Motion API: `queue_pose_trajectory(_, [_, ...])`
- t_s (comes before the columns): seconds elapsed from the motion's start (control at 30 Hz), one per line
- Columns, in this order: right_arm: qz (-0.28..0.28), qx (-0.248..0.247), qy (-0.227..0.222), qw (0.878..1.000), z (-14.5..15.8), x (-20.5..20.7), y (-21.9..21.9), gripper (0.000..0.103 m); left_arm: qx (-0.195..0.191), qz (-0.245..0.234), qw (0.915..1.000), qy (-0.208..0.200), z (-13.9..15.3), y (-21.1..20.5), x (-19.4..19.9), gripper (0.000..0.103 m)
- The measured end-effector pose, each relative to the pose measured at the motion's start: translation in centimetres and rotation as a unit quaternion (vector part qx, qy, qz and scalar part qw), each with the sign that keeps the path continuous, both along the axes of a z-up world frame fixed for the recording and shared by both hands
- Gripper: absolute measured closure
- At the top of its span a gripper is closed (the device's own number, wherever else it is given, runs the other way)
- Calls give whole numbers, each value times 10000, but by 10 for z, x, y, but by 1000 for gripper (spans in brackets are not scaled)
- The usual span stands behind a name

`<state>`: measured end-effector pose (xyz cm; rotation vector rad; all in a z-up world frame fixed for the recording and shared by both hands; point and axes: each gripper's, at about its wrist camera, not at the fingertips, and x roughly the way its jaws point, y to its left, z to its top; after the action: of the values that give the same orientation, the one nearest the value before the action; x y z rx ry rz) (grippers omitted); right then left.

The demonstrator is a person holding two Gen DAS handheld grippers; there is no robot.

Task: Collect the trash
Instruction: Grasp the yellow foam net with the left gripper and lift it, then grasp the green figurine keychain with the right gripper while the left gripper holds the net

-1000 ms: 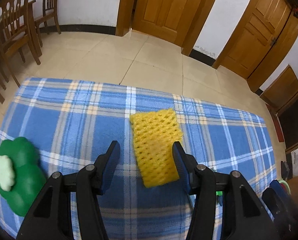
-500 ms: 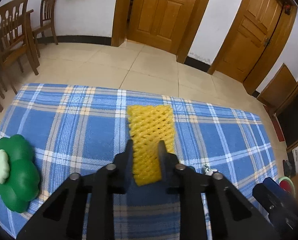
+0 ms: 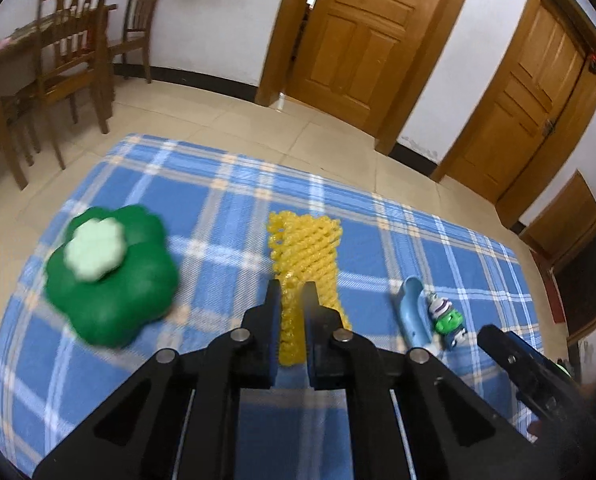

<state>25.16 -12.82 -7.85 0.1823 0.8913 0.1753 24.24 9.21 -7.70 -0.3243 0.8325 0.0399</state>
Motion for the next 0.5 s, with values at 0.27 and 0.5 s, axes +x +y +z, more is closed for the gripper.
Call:
queue_pose_trajectory(0.27, [162,-166,21,9997,-10,5,18,48,-107,349,9993,-94,-7,17,-18,94])
queue_pose_trajectory(0.5, [159,-288,-59,9994,-11,7,20,64,-189,324,9992,-161,-4,19,-21,94])
